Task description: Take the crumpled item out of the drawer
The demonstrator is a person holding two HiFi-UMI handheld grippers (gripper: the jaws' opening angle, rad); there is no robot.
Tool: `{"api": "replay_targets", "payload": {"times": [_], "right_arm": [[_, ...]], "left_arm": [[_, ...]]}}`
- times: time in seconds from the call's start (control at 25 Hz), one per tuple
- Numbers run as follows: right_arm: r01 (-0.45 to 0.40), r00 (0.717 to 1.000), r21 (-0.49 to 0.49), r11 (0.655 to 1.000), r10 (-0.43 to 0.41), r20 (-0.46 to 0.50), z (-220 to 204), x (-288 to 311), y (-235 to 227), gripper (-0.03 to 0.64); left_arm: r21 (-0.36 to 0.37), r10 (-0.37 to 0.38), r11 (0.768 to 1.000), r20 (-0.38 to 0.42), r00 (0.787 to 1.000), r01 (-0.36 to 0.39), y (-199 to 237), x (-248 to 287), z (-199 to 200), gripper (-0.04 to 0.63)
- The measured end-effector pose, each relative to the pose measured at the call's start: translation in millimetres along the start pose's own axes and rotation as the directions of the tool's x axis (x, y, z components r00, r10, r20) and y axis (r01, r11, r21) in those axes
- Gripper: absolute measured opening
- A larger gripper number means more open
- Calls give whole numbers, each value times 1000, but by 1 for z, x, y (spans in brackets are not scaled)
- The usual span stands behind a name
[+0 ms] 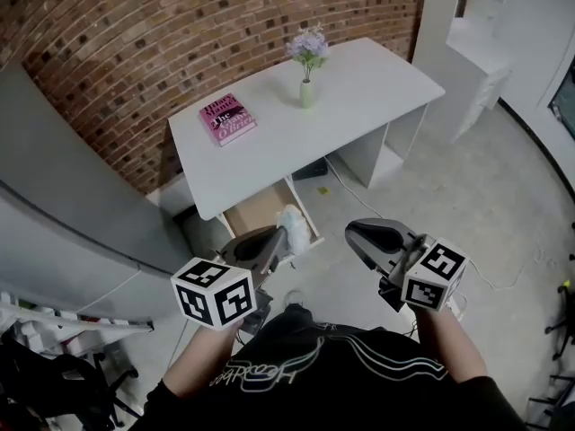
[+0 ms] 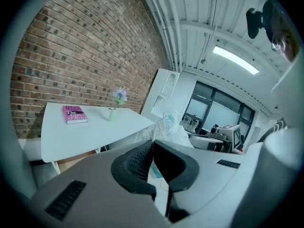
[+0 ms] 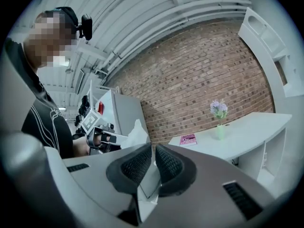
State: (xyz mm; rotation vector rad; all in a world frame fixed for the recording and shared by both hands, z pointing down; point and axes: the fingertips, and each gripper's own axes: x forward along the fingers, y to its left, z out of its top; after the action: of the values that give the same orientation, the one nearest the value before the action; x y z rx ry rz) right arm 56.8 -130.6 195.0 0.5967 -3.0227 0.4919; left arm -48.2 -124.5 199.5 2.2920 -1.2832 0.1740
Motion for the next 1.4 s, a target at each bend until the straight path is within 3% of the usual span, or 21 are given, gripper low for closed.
{"api": "replay_targets", "payload": {"times": [0.28,0.72,1.4], "right_arm": [[-7,999,-13,1000,7,50,12,-6,3,57],[-7,998,-22,1000,9,66,19,-11,-4,55],[-7,999,41,999,6,38,5,-1,-33,55]], "left_arm": [[87,-21,996,34,999,17,-21,-4,15,25],[83,-29,996,26,999,27,-28,5,10,25],[86,-12,996,-29,999,14,-17,34,1,25]]}}
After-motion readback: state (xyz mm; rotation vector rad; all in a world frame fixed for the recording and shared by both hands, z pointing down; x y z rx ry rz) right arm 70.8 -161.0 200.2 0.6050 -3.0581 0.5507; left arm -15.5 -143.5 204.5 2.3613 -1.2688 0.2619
